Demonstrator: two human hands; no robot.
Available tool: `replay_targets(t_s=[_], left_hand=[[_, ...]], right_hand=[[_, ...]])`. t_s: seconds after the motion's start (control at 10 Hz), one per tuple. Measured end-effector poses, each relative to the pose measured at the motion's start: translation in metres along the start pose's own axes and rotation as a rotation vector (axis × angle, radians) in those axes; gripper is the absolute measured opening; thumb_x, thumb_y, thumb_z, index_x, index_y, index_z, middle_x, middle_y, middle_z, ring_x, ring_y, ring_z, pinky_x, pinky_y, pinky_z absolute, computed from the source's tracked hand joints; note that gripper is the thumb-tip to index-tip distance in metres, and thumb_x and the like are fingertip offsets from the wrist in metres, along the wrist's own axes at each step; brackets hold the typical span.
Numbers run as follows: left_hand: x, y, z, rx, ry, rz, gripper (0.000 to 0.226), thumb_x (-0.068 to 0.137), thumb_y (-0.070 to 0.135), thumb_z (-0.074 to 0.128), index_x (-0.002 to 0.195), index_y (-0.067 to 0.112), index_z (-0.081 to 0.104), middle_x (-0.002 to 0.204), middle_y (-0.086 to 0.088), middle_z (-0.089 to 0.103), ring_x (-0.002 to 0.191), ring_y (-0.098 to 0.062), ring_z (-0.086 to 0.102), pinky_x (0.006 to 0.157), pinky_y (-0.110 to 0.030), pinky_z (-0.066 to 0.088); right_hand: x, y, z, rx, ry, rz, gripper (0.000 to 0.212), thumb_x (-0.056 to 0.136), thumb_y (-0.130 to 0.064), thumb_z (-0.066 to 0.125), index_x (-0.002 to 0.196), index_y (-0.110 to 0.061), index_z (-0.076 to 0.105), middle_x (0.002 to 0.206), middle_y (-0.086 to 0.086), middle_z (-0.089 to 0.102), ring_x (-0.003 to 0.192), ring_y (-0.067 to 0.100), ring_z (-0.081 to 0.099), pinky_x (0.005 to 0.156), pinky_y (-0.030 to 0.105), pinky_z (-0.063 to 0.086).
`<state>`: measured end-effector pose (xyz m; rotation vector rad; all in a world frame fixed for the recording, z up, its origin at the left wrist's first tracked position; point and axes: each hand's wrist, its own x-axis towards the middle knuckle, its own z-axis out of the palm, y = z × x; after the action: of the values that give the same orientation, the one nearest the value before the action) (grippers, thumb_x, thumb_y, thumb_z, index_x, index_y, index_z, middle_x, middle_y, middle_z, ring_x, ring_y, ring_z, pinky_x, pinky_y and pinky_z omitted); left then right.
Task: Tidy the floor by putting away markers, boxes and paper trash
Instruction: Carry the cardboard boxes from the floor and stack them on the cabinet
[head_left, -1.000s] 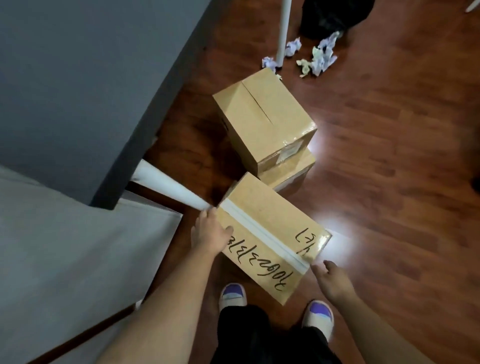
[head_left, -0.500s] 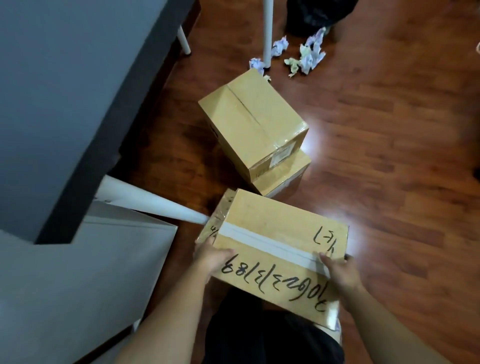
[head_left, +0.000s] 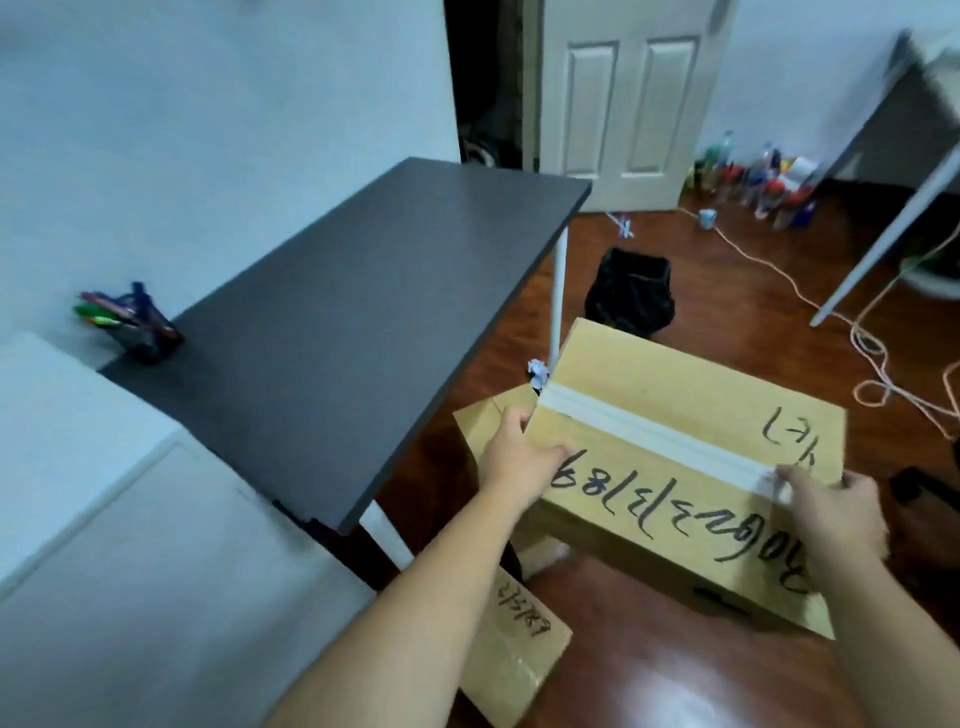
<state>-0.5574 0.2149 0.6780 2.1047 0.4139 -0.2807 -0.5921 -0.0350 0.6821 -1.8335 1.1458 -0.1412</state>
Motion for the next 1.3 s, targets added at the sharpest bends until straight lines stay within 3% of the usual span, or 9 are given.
replay_targets(t_s=[0.1, 0.3, 0.4, 0.5, 0.6, 0.8, 1.0, 1.2, 1.3], left_hand=[[-0.021, 0.050, -0.060, -0.135, 0.179, 0.121, 0.042, 0.068, 0.045, 0.076, 0.097, 0.030, 0.050, 0.103, 0.011, 0.067, 0.098, -0.016, 0.063, 0.086, -0.038, 0.053], [-0.084, 0.070, -0.205, -0.373, 0.492, 0.259, 0.032, 0.070, 0.040, 0.079, 0.090, 0.034, 0.056, 0.099, 0.016, 0.066, 0.095, -0.009, 0.064, 0.084, -0.035, 0.055], [-0.128, 0.042, -0.279, -0.395, 0.659, 0.227, 0.034, 0.070, 0.041, 0.080, 0.093, 0.033, 0.055, 0.102, 0.010, 0.066, 0.095, -0.012, 0.064, 0.081, -0.031, 0.053], [-0.170, 0.004, -0.343, -0.404, 0.808, 0.148, 0.040, 0.069, 0.041, 0.080, 0.101, 0.028, 0.060, 0.106, 0.006, 0.067, 0.097, -0.014, 0.064, 0.070, -0.026, 0.047], [-0.196, -0.045, -0.392, -0.392, 0.917, 0.060, 0.038, 0.071, 0.038, 0.080, 0.102, 0.025, 0.061, 0.106, 0.003, 0.067, 0.093, -0.016, 0.064, 0.062, -0.025, 0.043], [-0.180, -0.119, -0.466, -0.332, 0.900, -0.046, 0.046, 0.067, 0.041, 0.082, 0.103, 0.024, 0.061, 0.107, 0.000, 0.066, 0.097, -0.019, 0.063, 0.083, -0.033, 0.051], [-0.119, -0.167, -0.518, -0.095, 0.748, -0.122, 0.056, 0.076, 0.045, 0.075, 0.121, 0.014, 0.061, 0.112, 0.001, 0.056, 0.103, -0.017, 0.055, 0.083, -0.025, 0.041], [-0.065, -0.175, -0.551, 0.358, 0.718, -0.252, 0.056, 0.084, 0.057, 0.059, 0.111, 0.009, 0.065, 0.119, -0.011, 0.058, 0.108, -0.027, 0.056, 0.085, -0.035, 0.044], [-0.059, -0.170, -0.556, 0.638, 0.795, -0.314, 0.042, 0.092, 0.040, 0.052, 0.126, 0.017, 0.057, 0.128, -0.008, 0.048, 0.119, -0.027, 0.047, 0.094, -0.040, 0.039]], right_hand=[[-0.022, -0.075, -0.021, 0.075, -0.070, -0.205, 0.069, 0.072, -0.051, 0.064, 0.127, -0.016, 0.044, 0.113, 0.016, 0.060, 0.098, 0.039, 0.059, 0.080, 0.048, 0.051], [-0.073, -0.173, 0.011, 0.143, -0.383, -0.581, 0.022, 0.078, -0.037, 0.068, 0.086, -0.020, 0.057, 0.087, 0.008, 0.060, 0.071, 0.026, 0.056, 0.072, 0.038, 0.050], [-0.062, -0.227, 0.122, 0.094, -0.409, -0.608, 0.093, 0.039, -0.082, 0.068, 0.109, -0.021, 0.063, 0.092, 0.006, 0.068, 0.082, 0.035, 0.067, 0.075, 0.059, 0.054], [-0.226, -0.235, 0.084, -0.021, -0.567, -0.814, 0.064, 0.069, -0.056, 0.063, 0.122, -0.021, 0.055, 0.105, 0.007, 0.063, 0.099, 0.036, 0.063, 0.086, 0.053, 0.052], [-0.318, -0.228, 0.099, -0.113, -0.718, -0.915, 0.052, 0.077, -0.050, 0.058, 0.119, -0.020, 0.054, 0.113, 0.011, 0.064, 0.102, 0.038, 0.060, 0.088, 0.049, 0.051], [-0.386, -0.229, 0.185, -0.235, -0.759, -0.910, 0.044, 0.082, -0.049, 0.057, 0.110, -0.015, 0.054, 0.094, 0.008, 0.067, 0.082, 0.030, 0.063, 0.074, 0.040, 0.053], [-0.412, -0.223, 0.254, -0.350, -0.712, -0.758, 0.049, 0.081, -0.048, 0.059, 0.113, -0.011, 0.055, 0.096, 0.010, 0.066, 0.084, 0.031, 0.062, 0.078, 0.041, 0.054], [-0.429, -0.226, 0.283, -0.357, -0.706, -0.727, 0.078, 0.078, -0.047, 0.070, 0.136, -0.015, 0.028, 0.119, 0.016, 0.060, 0.083, 0.031, 0.063, 0.061, 0.037, 0.054], [-0.443, -0.237, 0.289, -0.435, -0.851, -0.711, 0.106, 0.068, -0.047, 0.080, 0.143, -0.021, 0.010, 0.110, 0.016, 0.059, 0.084, 0.031, 0.064, 0.060, 0.040, 0.057]])
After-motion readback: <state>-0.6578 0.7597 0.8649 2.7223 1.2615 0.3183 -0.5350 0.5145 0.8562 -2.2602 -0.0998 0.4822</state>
